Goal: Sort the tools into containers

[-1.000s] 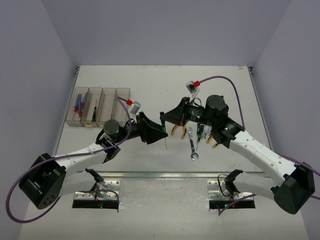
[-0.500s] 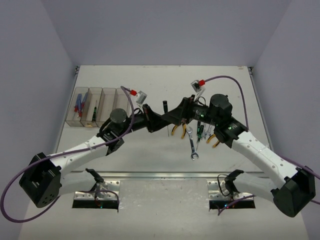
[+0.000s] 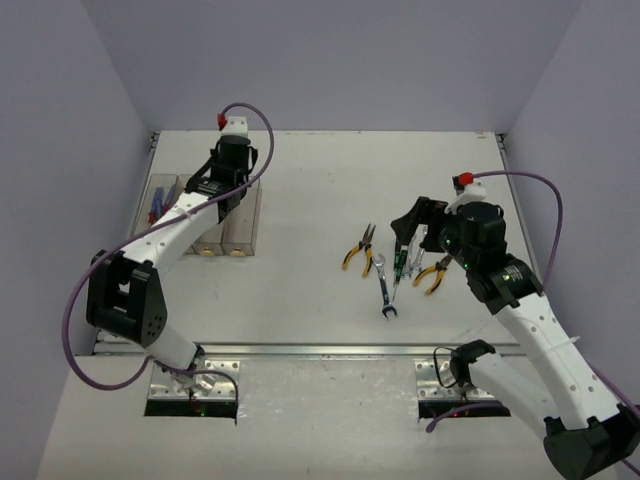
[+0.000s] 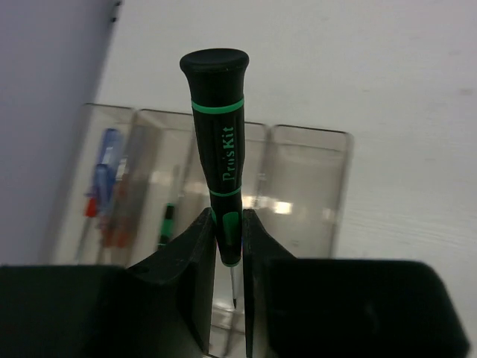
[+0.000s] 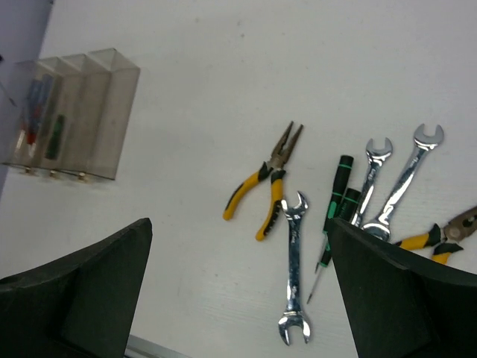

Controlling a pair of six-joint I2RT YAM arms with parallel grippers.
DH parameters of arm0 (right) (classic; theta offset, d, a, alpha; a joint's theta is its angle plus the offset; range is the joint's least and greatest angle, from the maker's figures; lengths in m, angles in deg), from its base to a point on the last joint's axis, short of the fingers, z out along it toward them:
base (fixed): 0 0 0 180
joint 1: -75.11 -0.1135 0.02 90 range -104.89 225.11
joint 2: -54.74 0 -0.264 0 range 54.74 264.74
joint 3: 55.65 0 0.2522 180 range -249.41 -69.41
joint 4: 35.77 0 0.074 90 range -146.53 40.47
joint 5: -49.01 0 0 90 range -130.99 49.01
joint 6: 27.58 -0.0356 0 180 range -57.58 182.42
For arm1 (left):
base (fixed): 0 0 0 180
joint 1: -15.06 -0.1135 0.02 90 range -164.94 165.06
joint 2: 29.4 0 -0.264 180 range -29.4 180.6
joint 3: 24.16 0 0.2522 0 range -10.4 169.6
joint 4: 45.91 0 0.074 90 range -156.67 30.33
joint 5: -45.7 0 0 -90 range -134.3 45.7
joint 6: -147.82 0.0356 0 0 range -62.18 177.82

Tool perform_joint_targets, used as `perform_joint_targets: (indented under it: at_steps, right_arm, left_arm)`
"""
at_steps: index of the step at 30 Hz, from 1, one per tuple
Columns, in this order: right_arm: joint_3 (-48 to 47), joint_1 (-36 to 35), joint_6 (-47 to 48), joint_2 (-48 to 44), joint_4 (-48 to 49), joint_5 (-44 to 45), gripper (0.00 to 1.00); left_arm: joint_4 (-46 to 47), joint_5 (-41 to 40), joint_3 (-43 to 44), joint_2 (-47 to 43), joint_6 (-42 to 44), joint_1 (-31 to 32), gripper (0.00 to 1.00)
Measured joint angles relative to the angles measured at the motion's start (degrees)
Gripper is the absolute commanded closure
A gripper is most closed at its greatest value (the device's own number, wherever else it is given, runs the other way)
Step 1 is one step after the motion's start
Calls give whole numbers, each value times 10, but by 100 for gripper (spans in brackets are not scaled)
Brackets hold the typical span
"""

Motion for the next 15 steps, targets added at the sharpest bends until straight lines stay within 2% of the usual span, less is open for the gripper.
perform_joint_targets:
  at_steps: [3, 7, 15]
  right_arm:
    - [5, 4, 16, 33, -31, 2, 1]
    - [6, 6, 29, 68, -61, -12, 1]
    - [6, 6, 40, 46, -67, -35, 1]
  left_arm:
    - [5, -80, 5, 47, 75, -58, 100]
    - [53, -143, -20, 83, 160, -113, 100]
    - [93, -146, -51, 119, 191, -136, 98]
